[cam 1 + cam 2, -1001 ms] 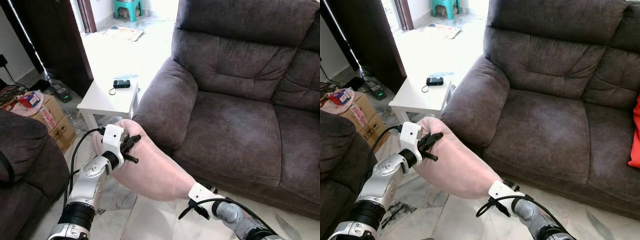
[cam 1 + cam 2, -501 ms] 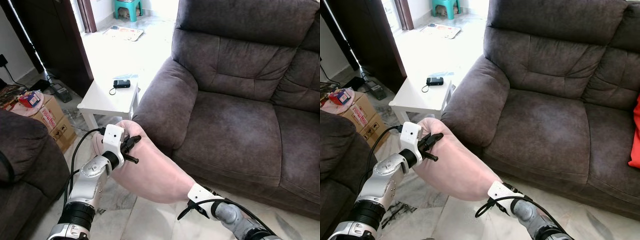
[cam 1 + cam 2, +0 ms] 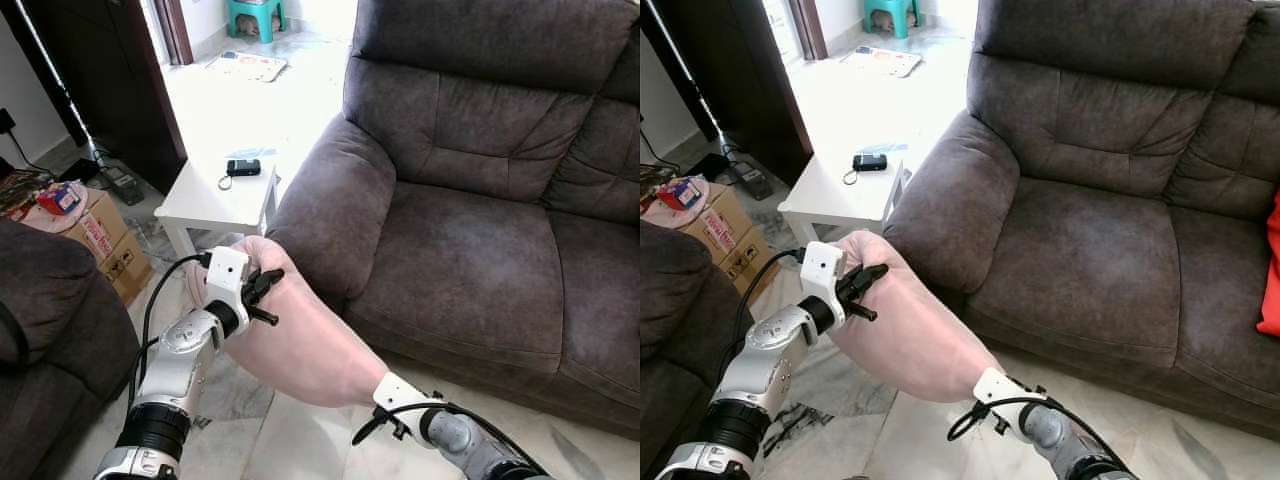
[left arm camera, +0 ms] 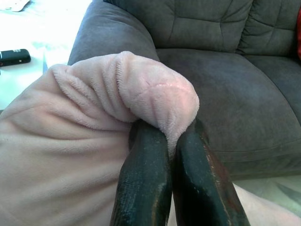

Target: Move the pillow to the sofa from floor

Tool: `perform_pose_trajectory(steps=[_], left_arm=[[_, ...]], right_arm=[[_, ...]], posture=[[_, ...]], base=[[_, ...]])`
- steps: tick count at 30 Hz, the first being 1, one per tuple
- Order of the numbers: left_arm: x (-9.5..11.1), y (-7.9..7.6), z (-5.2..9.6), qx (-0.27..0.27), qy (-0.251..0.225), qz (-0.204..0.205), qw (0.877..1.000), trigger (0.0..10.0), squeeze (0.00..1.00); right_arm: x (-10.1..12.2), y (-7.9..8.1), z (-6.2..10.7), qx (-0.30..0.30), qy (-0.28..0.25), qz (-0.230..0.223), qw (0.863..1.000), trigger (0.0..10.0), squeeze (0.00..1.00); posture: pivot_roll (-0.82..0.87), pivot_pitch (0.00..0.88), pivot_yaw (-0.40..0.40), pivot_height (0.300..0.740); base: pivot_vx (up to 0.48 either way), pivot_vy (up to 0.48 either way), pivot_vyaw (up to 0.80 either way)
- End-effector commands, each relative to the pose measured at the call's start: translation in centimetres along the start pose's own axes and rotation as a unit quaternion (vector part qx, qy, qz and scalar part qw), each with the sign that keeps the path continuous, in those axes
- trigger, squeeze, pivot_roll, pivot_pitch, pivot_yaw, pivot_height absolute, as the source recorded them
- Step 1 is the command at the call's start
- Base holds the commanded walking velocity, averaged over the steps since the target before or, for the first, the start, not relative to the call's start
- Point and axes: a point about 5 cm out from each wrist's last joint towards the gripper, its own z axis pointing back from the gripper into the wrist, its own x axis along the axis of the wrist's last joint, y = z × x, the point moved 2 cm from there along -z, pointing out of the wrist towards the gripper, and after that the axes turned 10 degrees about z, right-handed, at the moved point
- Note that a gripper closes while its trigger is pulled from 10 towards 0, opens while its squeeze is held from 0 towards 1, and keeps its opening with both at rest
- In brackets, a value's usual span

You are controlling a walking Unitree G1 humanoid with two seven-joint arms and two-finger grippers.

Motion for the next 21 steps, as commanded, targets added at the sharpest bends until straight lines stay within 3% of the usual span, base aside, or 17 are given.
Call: perform_pose_trajectory(steps=[1,21], left_arm=[[2.74,-0.59,-0.24,-0.017,-0.053,-0.006,0.998,10.0,0.00],[2.18,-0.53,-0.16,-0.013,-0.046,-0.004,0.999,10.0,0.00]], right_arm=[[-0.56,0.54,0.10,0.004,0.009,-0.015,1.000,0.0,0.00],[-0.16,-0.23,0.10,-0.019,-0.010,-0.081,0.996,0.0,0.00]], posture=[[0.10,0.056,-0.025,0.740],[0.10,0.056,-0.027,0.740]], base=[[0.000,0.000,0.00],[0.000,0.000,0.00]])
